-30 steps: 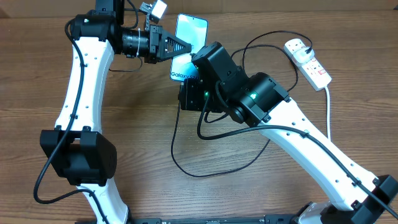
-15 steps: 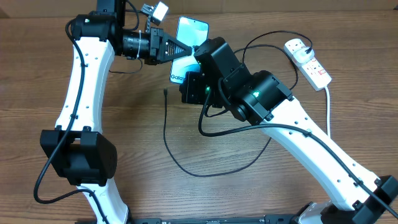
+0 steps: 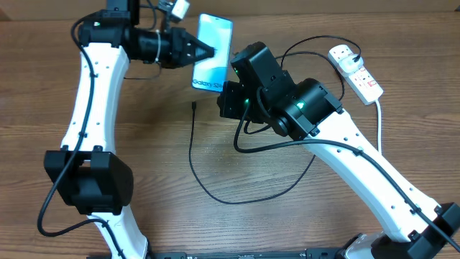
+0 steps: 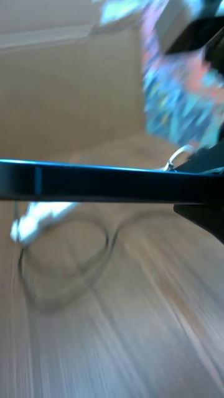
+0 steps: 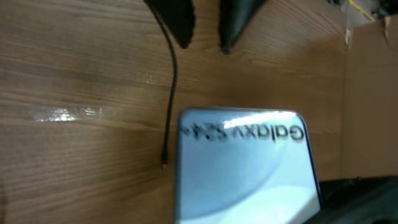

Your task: Plug charger to phone and switch on socket

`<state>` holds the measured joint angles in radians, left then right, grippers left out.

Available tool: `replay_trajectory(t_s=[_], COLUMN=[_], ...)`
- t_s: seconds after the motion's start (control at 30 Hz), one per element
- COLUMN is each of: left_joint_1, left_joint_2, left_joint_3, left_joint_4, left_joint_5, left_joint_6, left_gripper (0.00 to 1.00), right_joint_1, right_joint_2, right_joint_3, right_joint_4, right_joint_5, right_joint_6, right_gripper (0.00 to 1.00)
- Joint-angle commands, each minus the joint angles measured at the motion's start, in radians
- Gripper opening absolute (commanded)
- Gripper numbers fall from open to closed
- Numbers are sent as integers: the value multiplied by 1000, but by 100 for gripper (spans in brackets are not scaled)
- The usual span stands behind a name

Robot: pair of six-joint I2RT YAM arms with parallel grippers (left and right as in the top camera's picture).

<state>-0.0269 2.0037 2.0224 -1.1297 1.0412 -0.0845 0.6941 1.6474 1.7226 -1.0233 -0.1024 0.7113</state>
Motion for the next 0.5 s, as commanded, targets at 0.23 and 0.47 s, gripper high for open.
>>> replay_trajectory(t_s=[0.23, 0.47], left_joint_1=[27, -6], left_joint_2=[-13, -10], left_joint_3=[15, 3], left_joint_4=[-101, -101], left_joint_5=[-627, -894], left_joint_6=[-57, -122], left_gripper=[4, 4], right_joint_1=[-4, -4], right_joint_2=[-1, 8], right_joint_3=[31, 31], right_joint_4=[-4, -34], right_joint_5=[137, 240], right_joint_6=[-4, -3], right_gripper=[57, 66])
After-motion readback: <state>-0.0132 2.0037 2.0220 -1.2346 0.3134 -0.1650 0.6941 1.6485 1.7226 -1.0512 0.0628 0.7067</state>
